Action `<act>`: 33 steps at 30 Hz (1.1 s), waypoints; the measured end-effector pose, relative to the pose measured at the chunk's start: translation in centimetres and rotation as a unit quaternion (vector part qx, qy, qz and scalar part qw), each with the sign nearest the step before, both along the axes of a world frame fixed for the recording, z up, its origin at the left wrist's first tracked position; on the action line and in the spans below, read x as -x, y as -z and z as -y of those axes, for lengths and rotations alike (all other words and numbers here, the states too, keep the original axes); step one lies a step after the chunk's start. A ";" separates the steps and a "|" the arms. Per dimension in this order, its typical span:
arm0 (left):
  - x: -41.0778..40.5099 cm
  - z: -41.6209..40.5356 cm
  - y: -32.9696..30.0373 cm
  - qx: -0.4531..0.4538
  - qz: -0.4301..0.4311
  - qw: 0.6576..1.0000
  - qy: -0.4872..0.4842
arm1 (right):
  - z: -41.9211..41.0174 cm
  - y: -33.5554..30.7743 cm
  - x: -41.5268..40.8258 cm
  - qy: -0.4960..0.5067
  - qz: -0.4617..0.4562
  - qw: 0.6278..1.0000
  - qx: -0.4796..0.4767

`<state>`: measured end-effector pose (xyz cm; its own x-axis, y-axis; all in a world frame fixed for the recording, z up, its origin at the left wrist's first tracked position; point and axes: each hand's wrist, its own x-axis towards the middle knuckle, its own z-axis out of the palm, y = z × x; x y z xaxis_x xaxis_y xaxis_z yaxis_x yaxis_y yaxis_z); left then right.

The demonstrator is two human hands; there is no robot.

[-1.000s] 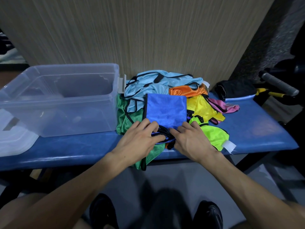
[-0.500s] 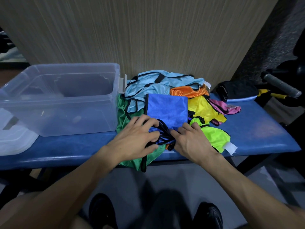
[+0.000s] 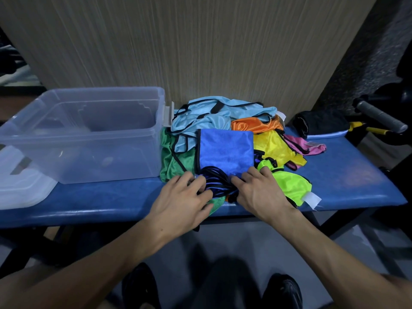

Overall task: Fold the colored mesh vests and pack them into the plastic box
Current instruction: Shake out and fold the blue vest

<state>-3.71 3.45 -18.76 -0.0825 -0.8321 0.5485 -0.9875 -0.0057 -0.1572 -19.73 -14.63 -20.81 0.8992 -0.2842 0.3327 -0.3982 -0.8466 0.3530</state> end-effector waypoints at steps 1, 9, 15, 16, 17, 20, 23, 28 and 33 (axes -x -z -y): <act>0.2 -0.3 0.2 0.006 0.009 1.000 0.012 | 0.0 0.0 0.0 0.004 -0.002 1.000 0.000; 1.1 -1.8 0.9 0.004 -0.033 0.999 0.014 | -0.3 0.1 -0.1 0.013 -0.009 1.000 -0.003; 0.6 -1.5 0.8 -0.129 -0.227 0.947 -0.186 | -0.4 0.2 -0.2 0.013 -0.009 1.000 -0.002; 0.8 -1.4 1.0 -0.128 -0.232 0.947 -0.183 | -0.4 0.2 -0.1 0.012 -0.006 1.000 -0.001; 1.0 -1.2 1.1 -0.123 -0.238 0.948 -0.175 | -0.5 0.1 -0.1 0.011 -0.004 1.000 -0.002; 1.6 -1.0 1.5 -0.102 -0.258 0.951 -0.139 | -0.9 0.0 0.0 0.026 -0.004 0.999 -0.024; 2.3 -0.5 1.9 -0.097 -0.261 0.954 -0.112 | -1.4 0.0 -0.1 0.035 0.011 0.999 -0.034; 3.2 0.5 2.1 -0.093 -0.215 0.964 -0.129 | -1.8 0.0 -0.4 0.046 0.011 0.998 -0.029; 3.3 0.1 1.1 -0.080 -0.252 0.961 -0.086 | -1.9 -0.1 -0.1 0.038 0.024 0.999 -0.009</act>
<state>-7.00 3.39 -19.89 0.3058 -0.8866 0.3469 -0.9253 -0.1910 0.3276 -19.63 -12.76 -20.66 0.8573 -0.3583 0.3697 -0.4787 -0.8190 0.3163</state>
